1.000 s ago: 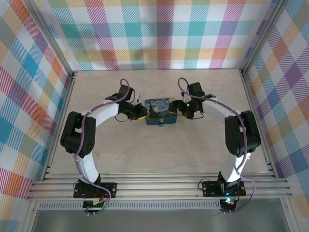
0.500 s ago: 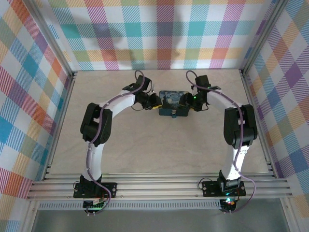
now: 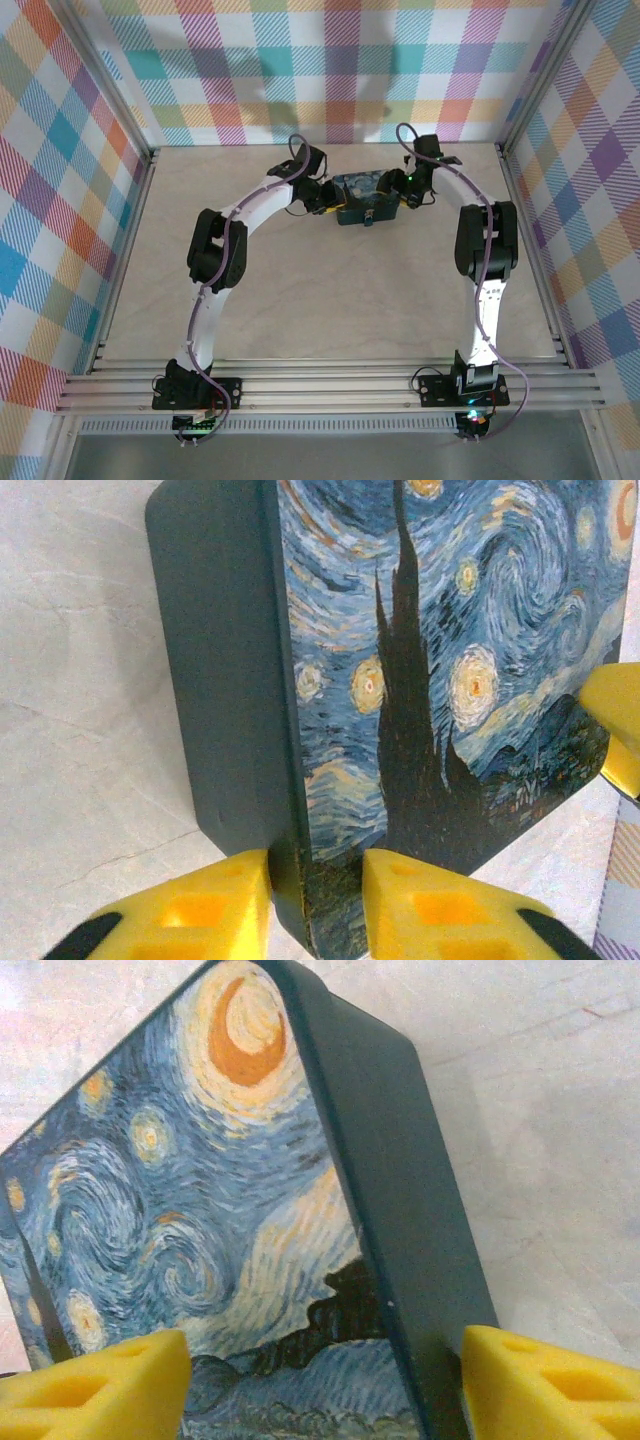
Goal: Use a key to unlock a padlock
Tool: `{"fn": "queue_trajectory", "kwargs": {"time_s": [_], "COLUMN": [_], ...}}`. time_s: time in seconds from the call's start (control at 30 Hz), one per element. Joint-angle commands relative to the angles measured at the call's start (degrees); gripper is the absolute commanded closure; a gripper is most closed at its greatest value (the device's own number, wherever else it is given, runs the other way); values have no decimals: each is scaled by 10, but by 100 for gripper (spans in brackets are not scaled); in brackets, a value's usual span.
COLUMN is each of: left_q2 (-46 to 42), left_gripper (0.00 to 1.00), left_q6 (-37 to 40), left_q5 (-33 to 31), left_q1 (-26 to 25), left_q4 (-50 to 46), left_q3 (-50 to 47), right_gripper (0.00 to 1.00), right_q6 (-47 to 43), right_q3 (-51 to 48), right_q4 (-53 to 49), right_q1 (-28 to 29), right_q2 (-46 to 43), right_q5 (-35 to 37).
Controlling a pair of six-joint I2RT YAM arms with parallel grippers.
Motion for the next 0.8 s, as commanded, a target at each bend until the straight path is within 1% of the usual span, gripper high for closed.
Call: {"fn": "queue_trajectory", "kwargs": {"time_s": [0.0, 0.17, 0.33, 0.47, 0.6, 0.77], "left_q2": [22, -6, -34, -63, -104, -176], "left_gripper": [65, 55, 49, 47, 46, 44], "left_q6": [13, 31, 52, 64, 76, 74], "left_q5": [-5, -45, -84, -108, -138, -199], "left_q1": [-31, -23, -17, -12, -3, 18], "left_q4": [-37, -70, -105, -118, -132, -156], "left_q3": [17, 20, 14, -5, -35, -106], "right_gripper": [22, 15, 11, 10, 9, 9], "right_q6": [-6, -24, -42, -45, -41, -32], "right_q3": [37, 64, 65, 56, 22, -34], "right_q4": [-25, -51, -68, -82, -79, -64], "right_q1": [28, 23, 21, 20, 20, 20], "right_q2": [3, -16, -45, -58, -80, -124], "right_q5": [-79, -57, -35, -36, -41, -47]}}
